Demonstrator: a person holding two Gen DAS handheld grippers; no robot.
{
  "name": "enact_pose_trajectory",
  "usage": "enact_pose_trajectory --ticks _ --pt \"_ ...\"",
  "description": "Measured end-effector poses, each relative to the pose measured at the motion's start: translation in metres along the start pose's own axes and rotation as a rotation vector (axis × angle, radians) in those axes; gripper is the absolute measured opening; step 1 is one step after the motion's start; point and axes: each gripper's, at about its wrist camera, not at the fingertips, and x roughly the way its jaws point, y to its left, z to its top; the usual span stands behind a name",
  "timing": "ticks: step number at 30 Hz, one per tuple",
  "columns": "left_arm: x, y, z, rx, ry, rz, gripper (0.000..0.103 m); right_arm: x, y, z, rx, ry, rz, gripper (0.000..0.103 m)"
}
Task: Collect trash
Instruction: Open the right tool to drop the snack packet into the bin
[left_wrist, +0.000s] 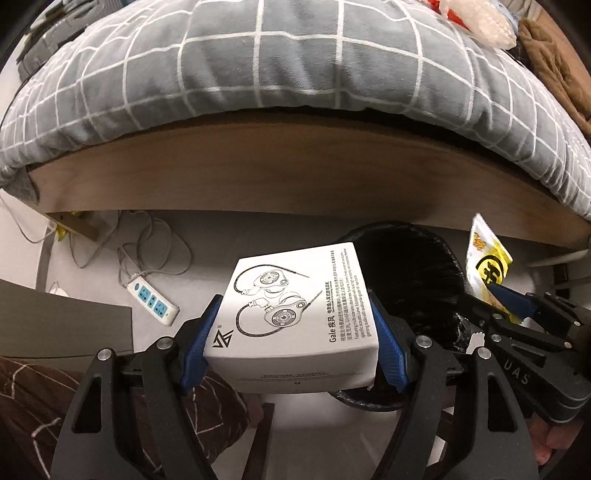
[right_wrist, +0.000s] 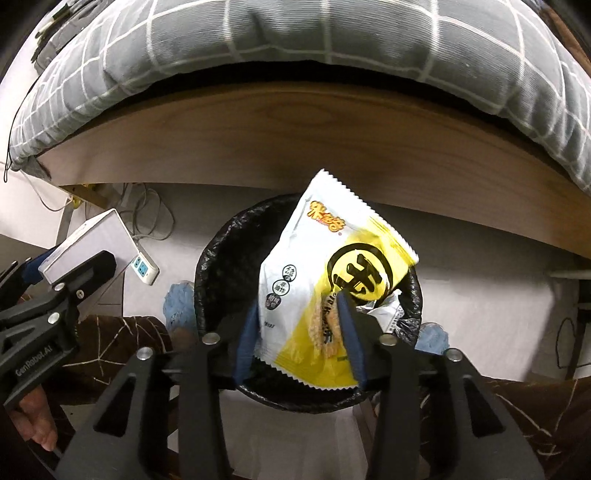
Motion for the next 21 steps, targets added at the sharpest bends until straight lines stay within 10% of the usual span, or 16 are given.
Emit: enact_pose_trajectory --ticks 9,21 --pt "0.003 -0.013 0.003 0.026 0.001 -0.021 0.072 -0.004 -0.008 -0.003 0.007 -0.042 -0.056 0.078" --pt "0.008 -0.071 0.007 0.12 0.013 -0.052 0.072 -0.014 -0.057 -0.02 0.111 -0.076 -0.085 0.093"
